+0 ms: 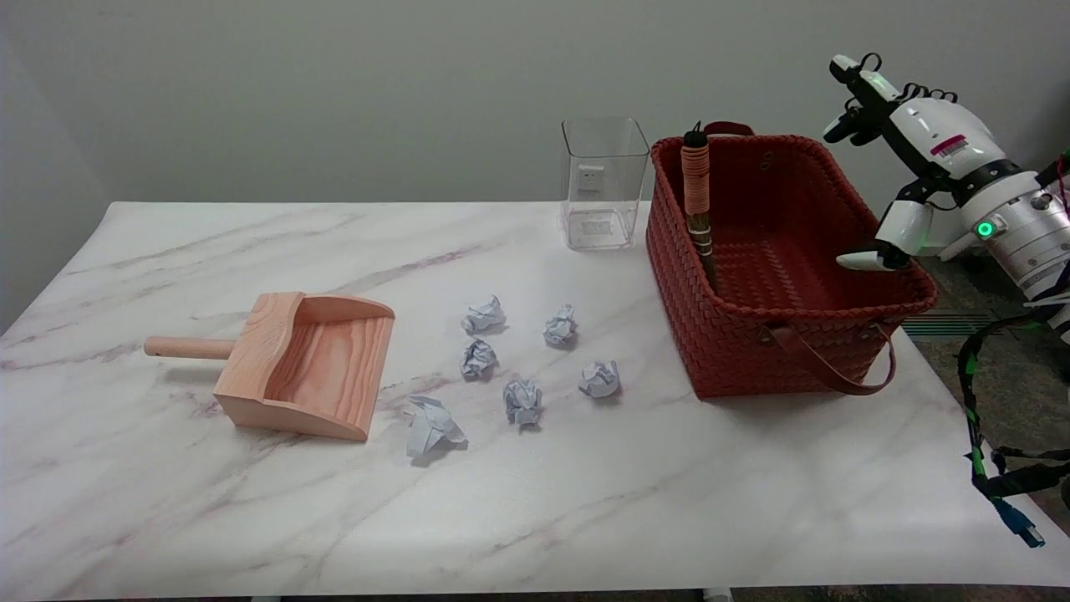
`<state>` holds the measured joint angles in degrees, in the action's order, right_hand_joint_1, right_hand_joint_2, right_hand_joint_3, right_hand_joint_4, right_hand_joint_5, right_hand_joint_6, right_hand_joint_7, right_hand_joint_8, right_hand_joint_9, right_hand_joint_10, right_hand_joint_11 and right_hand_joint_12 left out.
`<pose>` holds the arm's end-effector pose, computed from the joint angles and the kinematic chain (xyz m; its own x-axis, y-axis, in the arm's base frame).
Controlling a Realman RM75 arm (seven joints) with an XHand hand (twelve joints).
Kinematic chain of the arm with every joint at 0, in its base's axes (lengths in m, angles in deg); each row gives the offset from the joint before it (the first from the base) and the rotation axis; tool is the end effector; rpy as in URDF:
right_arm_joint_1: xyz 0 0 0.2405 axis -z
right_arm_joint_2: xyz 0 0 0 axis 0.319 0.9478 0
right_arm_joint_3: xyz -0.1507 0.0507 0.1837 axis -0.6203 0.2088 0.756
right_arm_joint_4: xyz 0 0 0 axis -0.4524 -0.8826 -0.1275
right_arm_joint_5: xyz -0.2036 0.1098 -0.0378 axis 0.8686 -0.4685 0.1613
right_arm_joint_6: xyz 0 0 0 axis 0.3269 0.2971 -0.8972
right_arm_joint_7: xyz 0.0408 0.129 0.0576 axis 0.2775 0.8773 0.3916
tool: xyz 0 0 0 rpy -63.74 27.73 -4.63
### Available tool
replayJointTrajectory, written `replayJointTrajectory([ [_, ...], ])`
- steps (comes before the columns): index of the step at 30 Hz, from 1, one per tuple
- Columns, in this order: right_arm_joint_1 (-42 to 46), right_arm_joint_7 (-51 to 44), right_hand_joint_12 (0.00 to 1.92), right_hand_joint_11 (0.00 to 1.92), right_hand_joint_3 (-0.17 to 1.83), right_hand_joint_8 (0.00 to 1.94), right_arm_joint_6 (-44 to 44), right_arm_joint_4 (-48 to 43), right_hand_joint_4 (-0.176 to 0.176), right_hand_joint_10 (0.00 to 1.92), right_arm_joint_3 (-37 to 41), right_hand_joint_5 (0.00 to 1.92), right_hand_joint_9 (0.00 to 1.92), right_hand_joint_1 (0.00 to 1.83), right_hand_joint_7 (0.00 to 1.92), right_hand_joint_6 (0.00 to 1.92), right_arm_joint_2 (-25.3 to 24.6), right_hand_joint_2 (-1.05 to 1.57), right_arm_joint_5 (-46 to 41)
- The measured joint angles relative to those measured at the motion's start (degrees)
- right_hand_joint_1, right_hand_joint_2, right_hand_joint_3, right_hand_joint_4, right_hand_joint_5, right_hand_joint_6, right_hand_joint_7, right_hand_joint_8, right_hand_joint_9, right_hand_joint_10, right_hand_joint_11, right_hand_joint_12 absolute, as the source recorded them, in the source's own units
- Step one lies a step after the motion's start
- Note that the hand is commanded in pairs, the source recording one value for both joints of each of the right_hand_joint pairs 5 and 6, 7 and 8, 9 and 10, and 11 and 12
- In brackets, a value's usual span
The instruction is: Pick up the broom in the basket.
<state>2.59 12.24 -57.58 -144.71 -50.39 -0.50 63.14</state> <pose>-0.1133 -0.2997 0.5180 0.9380 0.3044 0.1659 -0.1758 0.0052 0.9844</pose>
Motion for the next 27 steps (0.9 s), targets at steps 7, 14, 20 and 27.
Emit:
replayJointTrajectory([
  [7,-0.5,0.5,0.55,0.55,1.16,0.64,-2.6,-2.0,0.000,0.48,-0.6,0.05,0.48,1.22,0.64,0.05,-0.1,-0.50,-1.6],
  [14,-1.7,1.0,0.57,0.57,1.16,0.63,-4.5,-4.5,0.000,0.50,-2.7,0.05,0.50,1.20,0.63,0.05,-1.4,-0.45,-7.3],
  [20,-2.9,1.4,0.56,0.56,1.17,0.62,-5.2,-6.3,0.000,0.53,-4.9,0.08,0.53,1.18,0.62,0.08,-2.7,-0.41,-12.2],
  [27,-3.8,2.0,0.53,0.53,1.14,0.57,-5.4,-8.0,0.000,0.54,-8.1,0.13,0.54,1.16,0.57,0.13,-3.7,-0.31,-19.2],
])
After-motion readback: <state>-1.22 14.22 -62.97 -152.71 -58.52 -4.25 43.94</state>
